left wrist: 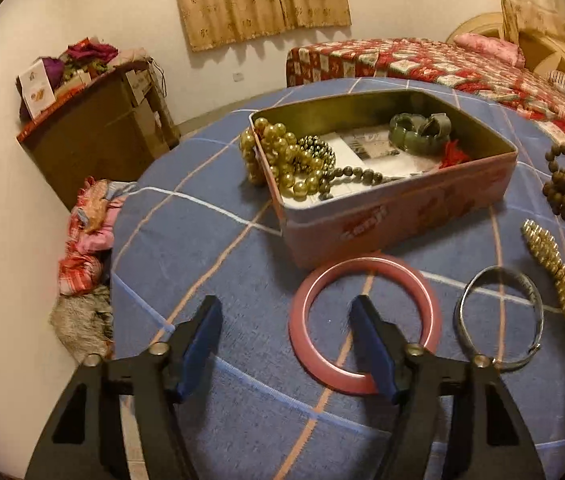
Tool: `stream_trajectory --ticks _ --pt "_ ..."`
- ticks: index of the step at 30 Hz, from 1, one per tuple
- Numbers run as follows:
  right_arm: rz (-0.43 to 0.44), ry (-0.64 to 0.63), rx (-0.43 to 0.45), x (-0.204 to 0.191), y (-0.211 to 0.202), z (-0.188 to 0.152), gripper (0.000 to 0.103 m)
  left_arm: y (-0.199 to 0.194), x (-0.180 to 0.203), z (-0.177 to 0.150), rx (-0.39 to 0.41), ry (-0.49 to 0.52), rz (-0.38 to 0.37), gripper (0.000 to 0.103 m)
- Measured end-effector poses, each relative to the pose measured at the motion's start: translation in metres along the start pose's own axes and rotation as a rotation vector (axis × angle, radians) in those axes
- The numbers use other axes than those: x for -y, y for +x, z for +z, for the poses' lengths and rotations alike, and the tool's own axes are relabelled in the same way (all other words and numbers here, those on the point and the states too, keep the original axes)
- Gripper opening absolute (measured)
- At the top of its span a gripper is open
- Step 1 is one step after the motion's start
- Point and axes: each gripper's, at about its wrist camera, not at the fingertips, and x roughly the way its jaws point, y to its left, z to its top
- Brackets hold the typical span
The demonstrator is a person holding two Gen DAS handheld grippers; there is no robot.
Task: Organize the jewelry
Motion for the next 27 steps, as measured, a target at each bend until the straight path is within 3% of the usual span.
stream_trajectory --ticks 1,2,3,8,17,27 --pt "0.001 0.001 0.0 0.0 0.0 0.0 0.009 0.0 0.001 0.001 0.0 0.013 0.018 0.047" --pt "0.003 0.004 -0.001 0.001 0.001 0.0 0.009 0.001 0.001 0.002 -0.007 0.023 0.011 0.025" --pt "0.003 0.004 -0.002 0.001 0.001 -0.001 0.009 0.002 0.002 0.003 -0.02 0.019 -0.025 0.011" --pt "0.003 0.01 0.005 0.002 0.0 0.0 0.009 -0.01 0.009 0.004 -0.006 0.043 -0.025 0.009" --pt "-0.019 0.007 0.061 0.009 -0.008 0.019 0.009 -0.084 0.009 0.042 0.2 0.092 0.025 0.009" --pt "-0.026 -0.012 0.105 0.019 0.007 0.043 0.009 -0.067 -0.007 0.082 0.239 0.06 0.074 0.009"
